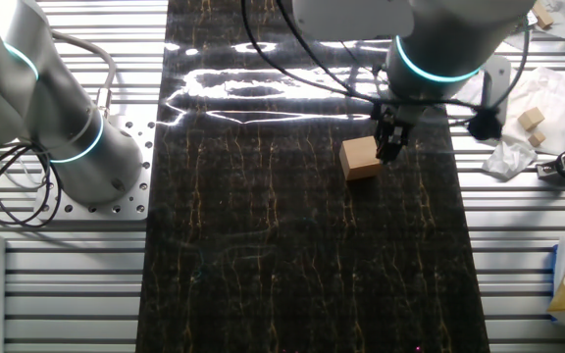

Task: Approach and touch the side of the small block

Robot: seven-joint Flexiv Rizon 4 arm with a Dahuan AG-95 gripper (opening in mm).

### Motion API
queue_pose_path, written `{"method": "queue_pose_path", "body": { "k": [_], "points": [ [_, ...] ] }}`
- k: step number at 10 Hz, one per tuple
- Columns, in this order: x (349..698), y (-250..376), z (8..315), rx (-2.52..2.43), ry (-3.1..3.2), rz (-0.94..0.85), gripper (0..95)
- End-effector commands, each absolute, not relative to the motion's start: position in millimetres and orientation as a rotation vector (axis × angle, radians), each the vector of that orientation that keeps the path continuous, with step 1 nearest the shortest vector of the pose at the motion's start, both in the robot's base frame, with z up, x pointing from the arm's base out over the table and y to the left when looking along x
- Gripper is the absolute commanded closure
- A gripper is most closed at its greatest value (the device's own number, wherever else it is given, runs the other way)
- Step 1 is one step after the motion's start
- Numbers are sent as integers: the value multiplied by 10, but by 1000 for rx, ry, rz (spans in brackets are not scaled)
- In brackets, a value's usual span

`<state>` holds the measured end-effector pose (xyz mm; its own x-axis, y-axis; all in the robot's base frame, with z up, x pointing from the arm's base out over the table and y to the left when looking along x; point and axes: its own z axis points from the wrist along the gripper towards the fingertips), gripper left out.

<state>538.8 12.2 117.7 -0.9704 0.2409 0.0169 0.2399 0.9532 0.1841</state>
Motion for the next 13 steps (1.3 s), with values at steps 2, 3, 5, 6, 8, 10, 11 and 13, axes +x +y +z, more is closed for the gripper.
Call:
{"method": "queue_pose_path", "body": {
  "k": [2, 3, 5, 6, 8, 10, 11, 13],
  "points": [
    [5404, 116, 1111, 404, 3099, 318, 190],
    [5404, 115, 1104, 403, 3103, 321, 190],
    [5404, 115, 1099, 315, 3114, 296, 190],
    [5404, 116, 1099, 266, 3118, 264, 190],
    [5404, 120, 1097, 190, 3122, 235, 190],
    [5401, 136, 1093, 115, 3123, 208, 190],
    [5401, 139, 1091, 83, 3123, 195, 190],
    [5406, 140, 1082, 47, 3120, 173, 190]
  ]
}}
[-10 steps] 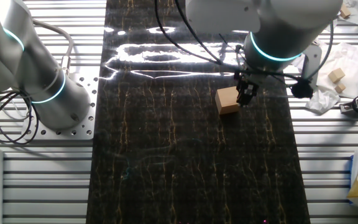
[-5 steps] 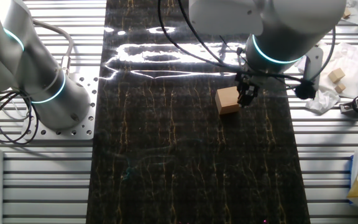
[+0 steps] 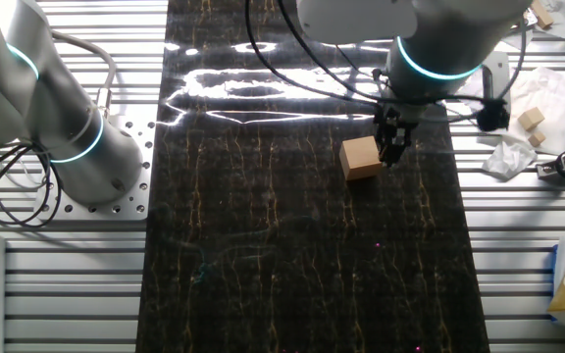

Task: Approach and touch the side of the small block

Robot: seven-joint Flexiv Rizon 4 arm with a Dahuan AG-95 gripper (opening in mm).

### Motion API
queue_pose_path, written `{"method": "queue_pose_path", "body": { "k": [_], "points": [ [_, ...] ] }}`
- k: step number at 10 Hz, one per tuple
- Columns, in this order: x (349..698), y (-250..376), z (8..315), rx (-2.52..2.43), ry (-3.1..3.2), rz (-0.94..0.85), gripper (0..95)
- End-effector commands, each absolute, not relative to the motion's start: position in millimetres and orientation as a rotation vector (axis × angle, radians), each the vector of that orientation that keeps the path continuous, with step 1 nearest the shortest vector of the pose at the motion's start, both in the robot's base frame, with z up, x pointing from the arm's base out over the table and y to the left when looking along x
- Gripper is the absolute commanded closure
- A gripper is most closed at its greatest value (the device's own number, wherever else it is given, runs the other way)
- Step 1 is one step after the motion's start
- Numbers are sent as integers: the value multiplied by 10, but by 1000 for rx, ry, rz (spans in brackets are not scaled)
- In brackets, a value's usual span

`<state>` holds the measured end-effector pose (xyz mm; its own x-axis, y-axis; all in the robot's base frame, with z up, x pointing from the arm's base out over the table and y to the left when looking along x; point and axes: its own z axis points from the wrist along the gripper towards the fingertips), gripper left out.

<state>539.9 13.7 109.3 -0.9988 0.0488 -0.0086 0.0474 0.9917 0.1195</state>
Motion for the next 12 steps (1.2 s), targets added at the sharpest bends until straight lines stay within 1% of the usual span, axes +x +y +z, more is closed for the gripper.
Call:
{"method": "queue_pose_path", "body": {
  "k": [1, 7, 12],
  "points": [
    [5426, 148, 1070, 29, 3120, 159, 190],
    [5551, 133, 1005, -87, 3108, 55, 190],
    [5668, -27, 952, -181, 3094, 34, 190]
  ]
}}
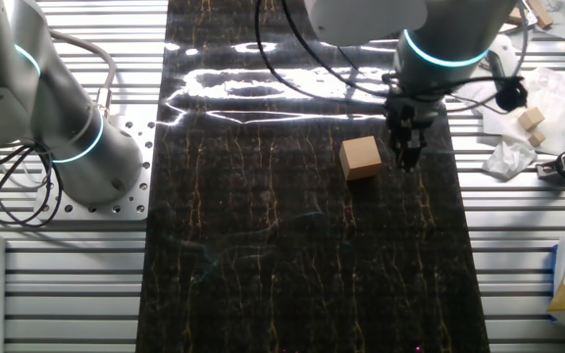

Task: Approach and touch the side of the small block

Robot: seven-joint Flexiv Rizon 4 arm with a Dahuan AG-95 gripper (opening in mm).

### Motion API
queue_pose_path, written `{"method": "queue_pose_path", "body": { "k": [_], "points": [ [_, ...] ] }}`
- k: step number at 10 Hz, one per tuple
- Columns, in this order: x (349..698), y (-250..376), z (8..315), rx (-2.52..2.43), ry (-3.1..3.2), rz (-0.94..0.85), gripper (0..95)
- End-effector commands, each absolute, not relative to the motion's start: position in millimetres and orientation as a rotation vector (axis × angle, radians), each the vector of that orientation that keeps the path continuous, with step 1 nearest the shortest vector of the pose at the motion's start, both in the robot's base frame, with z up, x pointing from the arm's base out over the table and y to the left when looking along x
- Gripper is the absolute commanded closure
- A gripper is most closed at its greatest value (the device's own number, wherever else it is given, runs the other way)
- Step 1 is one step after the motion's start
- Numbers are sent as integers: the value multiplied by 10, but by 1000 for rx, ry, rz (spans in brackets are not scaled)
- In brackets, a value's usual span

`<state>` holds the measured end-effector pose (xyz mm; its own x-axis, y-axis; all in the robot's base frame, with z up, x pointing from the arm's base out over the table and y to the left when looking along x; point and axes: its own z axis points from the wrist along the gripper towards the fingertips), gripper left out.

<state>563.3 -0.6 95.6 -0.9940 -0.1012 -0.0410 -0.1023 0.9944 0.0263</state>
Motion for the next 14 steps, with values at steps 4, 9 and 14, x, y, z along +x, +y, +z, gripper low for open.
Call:
{"method": "queue_pose_path", "body": {
  "k": [4, 9, 14],
  "points": [
    [5827, -96, 935, -233, 3091, 12, 190],
    [5943, -118, 846, -250, 3082, -8, 190],
    [5935, -141, 665, -258, 3049, -10, 190]
  ]
}}
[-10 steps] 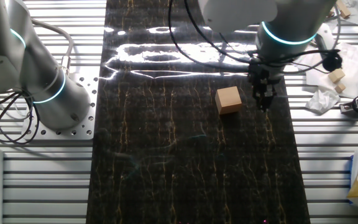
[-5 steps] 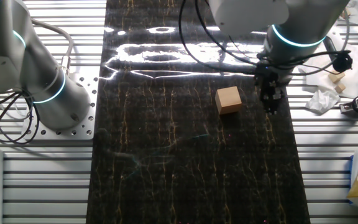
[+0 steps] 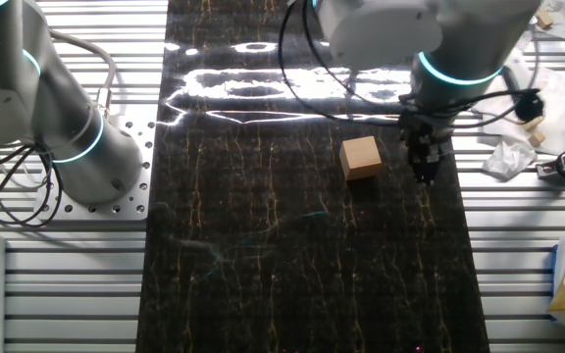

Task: Approach and touch the side of the small block

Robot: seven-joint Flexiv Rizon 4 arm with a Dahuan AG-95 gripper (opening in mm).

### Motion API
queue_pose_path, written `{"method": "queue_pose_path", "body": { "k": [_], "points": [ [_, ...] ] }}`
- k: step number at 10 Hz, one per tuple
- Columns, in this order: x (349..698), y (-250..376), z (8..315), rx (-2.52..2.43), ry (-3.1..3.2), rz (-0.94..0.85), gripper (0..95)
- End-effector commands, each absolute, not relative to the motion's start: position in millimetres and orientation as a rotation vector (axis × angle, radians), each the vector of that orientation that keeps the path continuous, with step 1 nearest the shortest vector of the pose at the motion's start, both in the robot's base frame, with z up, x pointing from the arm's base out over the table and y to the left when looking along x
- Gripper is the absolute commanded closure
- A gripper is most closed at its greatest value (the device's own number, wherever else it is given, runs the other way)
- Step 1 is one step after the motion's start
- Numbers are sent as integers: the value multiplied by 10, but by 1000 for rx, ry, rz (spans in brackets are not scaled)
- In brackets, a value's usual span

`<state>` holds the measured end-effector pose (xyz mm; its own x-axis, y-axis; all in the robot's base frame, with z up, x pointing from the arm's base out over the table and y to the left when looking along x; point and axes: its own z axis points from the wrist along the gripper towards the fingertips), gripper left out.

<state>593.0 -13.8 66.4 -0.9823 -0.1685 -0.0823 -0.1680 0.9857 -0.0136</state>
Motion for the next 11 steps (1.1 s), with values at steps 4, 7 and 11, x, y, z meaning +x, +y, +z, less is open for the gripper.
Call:
{"method": "queue_pose_path", "body": {
  "k": [4, 7, 11],
  "points": [
    [5915, -141, 603, -237, 3055, 0, 190],
    [5890, -135, 544, -238, 3060, 10, 190],
    [5798, -134, 469, -252, 3068, 9, 190]
  ]
}}
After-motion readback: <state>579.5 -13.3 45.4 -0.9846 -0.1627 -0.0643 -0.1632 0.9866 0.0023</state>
